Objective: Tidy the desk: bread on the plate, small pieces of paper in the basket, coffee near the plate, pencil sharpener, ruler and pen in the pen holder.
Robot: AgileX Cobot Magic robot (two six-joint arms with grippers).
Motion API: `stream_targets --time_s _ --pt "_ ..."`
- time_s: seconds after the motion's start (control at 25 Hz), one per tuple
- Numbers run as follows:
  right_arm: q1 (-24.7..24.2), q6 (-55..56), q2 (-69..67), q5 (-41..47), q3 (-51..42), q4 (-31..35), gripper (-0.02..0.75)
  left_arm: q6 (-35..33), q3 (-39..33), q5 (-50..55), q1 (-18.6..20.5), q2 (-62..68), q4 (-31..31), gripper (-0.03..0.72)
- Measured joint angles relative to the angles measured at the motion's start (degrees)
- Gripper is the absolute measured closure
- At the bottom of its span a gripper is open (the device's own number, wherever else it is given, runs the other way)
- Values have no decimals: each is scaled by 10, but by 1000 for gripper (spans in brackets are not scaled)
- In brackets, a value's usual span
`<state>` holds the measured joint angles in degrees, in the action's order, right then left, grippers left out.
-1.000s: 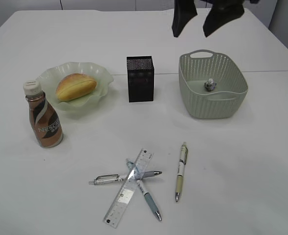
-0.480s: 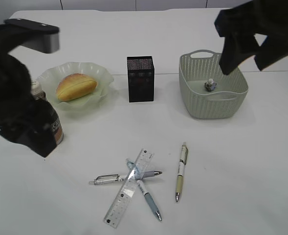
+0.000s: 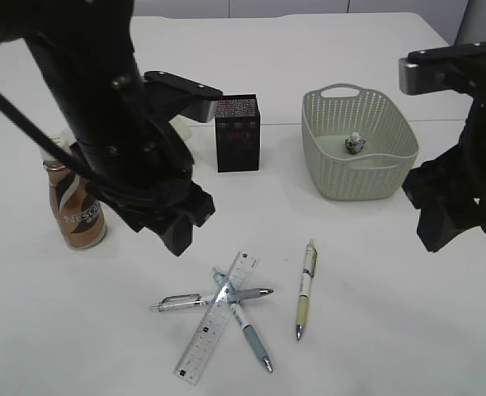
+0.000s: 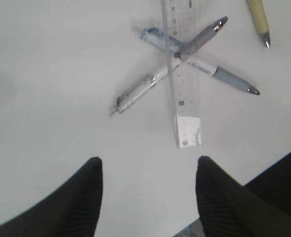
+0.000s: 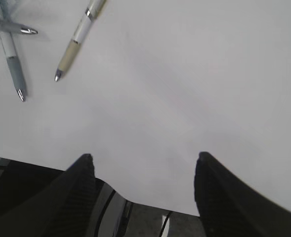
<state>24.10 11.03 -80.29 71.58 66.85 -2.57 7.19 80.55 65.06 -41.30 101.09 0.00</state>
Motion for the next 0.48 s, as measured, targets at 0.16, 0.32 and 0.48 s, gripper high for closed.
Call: stream_targets --time_s 0.16,0.32,0.48 --pt "0 -8 0 -35 -8 0 249 0 26 -47 0 45 0 255" --pt "0 -11 0 -57 -9 -6 250 1 29 -77 0 76 0 255" --pt "0 -12 0 -62 -9 -12 250 1 31 -99 -1 98 0 255"
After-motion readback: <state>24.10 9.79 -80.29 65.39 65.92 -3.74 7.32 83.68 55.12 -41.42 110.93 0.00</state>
